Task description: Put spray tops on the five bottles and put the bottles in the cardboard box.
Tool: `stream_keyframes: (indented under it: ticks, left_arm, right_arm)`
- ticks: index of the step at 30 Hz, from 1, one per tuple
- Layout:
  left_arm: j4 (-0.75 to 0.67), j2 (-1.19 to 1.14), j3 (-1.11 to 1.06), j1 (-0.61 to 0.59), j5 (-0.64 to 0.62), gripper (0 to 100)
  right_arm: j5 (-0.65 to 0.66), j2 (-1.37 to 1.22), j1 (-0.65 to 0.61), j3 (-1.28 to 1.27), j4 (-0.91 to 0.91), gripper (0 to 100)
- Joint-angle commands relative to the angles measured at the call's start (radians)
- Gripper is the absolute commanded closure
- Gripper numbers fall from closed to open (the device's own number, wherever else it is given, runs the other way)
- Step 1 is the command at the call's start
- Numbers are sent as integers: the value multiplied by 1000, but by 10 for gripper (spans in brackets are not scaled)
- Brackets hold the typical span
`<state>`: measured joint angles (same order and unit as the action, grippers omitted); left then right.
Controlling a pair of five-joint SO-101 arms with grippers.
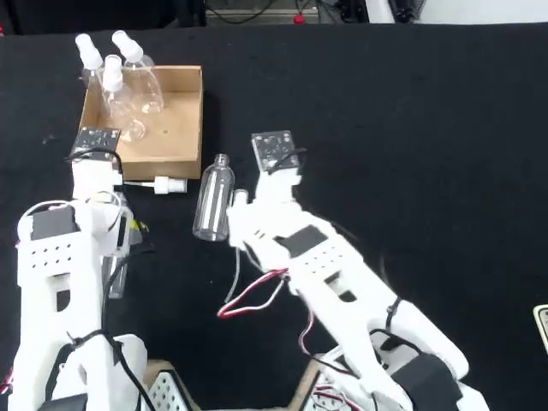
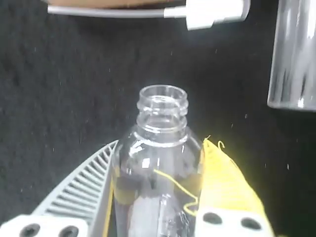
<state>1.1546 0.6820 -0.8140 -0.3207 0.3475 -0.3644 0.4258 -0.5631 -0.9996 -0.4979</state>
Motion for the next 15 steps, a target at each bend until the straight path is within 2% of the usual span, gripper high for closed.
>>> stream_keyframes:
  ticks: [1,7,10,15]
  left_arm:
    - [-120,25,-53,24,-52,839]
    - [-301,25,-196,44,-55,840]
    - [-319,25,-203,44,-83,840]
    - [-321,26,-205,47,-87,839]
  right_arm:
    - [-12,-4,-17,59,29,899]
    - [-14,-4,-18,59,29,899]
    - [-14,-5,-18,59,29,897]
    - [-15,-5,-18,59,25,819]
